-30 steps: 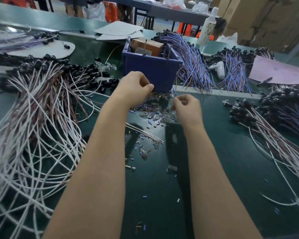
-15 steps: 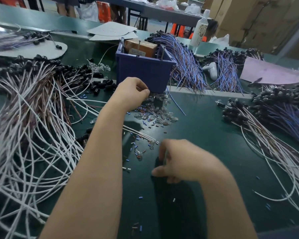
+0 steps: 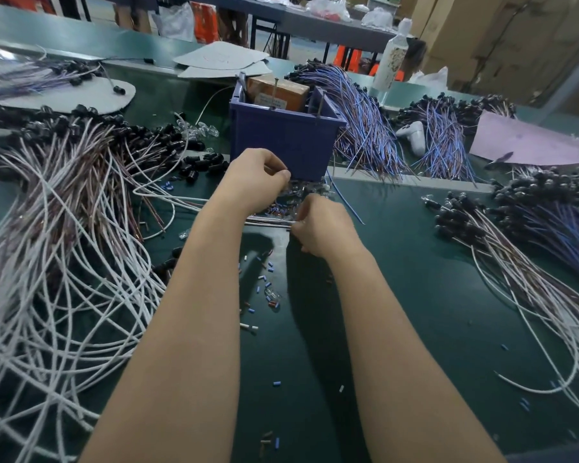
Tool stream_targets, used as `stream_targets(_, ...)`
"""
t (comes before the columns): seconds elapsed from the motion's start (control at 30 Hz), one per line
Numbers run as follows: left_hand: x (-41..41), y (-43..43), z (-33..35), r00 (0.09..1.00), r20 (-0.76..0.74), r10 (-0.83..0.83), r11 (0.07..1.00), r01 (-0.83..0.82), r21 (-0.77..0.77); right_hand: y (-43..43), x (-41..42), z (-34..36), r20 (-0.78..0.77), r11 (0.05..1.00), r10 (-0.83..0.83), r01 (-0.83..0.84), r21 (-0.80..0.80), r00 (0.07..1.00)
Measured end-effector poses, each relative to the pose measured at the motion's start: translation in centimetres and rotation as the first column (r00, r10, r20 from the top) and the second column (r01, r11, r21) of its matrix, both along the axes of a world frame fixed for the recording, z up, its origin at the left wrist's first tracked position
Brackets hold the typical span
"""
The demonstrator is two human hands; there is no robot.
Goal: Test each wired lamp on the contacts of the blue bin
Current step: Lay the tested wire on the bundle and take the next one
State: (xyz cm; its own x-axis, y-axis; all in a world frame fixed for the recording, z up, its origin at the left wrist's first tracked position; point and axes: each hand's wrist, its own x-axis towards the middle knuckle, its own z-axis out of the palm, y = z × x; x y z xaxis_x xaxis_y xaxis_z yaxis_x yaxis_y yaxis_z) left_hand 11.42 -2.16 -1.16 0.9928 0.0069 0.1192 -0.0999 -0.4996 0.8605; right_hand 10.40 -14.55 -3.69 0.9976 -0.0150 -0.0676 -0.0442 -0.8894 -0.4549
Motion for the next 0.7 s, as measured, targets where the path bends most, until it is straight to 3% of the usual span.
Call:
stream_targets(0.1,0.1,0.1,-0.2,1.000,-0.002,0.016,1.000,-0.016,-0.003,-0.4,0.3,-0.4,0.135,0.996,-0.036,0.025,0.083,0.990)
stream_targets(0.2,0.2,0.2,-0.4,0.999,-0.004,0.034,0.999,-0.034,-0.003,-1.0,-0.7,0.8,0.150,0.980,-0.001,-0.028,0.196,0.989)
stream_targets(0.27,0.4,0.2,-0.5,0.999,-0.011,0.046,0.999,-0.046,0.003,-1.2,-1.8,2.7,-0.034,0.954,0.176,-0.162,0.252,0.984)
stream_targets(0.33,0.7,0.2,-0.7,0.998,-0.017,0.055,0.998,-0.055,0.006,-0.5,-3.1,3.9,-0.296,0.912,0.396,-0.336,0.234,0.869)
stream_targets(0.4,0.8,0.1,-0.9,0.997,-0.020,0.078,0.997,-0.078,0.009,0.9,-4.3,3.8,-0.460,0.877,0.470,-0.458,0.147,0.753)
stream_targets(0.5,0.9,0.0,-1.0,0.994,-0.016,0.105,0.995,-0.104,0.007,2.3,-4.7,2.9,-0.489,0.857,0.456,-0.515,0.017,0.744)
stream_targets(0.7,0.9,-0.1,-0.7,0.988,0.065,0.141,0.989,-0.143,0.035,1.9,-4.9,3.3,-0.471,0.879,0.436,-0.476,0.037,0.767)
